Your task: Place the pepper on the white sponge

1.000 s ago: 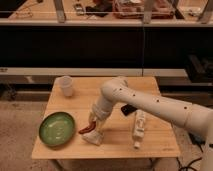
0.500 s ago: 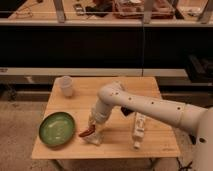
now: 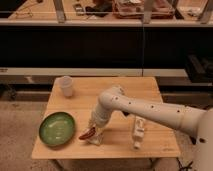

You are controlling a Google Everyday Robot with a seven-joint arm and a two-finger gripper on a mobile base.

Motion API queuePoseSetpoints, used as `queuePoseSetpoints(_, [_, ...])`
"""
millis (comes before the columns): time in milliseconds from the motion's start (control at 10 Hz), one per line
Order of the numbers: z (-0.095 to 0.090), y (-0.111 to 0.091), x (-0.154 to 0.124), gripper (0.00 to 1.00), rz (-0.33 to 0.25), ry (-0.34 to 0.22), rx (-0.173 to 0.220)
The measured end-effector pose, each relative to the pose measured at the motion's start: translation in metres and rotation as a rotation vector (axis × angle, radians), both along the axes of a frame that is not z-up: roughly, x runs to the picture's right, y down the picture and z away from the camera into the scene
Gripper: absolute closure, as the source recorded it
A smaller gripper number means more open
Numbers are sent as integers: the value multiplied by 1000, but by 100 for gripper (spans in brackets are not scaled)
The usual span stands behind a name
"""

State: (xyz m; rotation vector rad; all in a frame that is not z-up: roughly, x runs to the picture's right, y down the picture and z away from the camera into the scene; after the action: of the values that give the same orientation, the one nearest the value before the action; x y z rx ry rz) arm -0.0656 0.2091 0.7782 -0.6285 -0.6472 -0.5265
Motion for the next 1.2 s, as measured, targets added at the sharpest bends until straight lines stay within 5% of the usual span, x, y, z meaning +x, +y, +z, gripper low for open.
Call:
queuePoseSetpoints(300, [1, 10, -1, 96, -8, -2, -1])
queuePoseSetpoints(1000, [4, 10, 8, 26, 50, 18, -30])
queuePoseSetpoints(1200, [5, 11, 11, 20, 50, 24, -31])
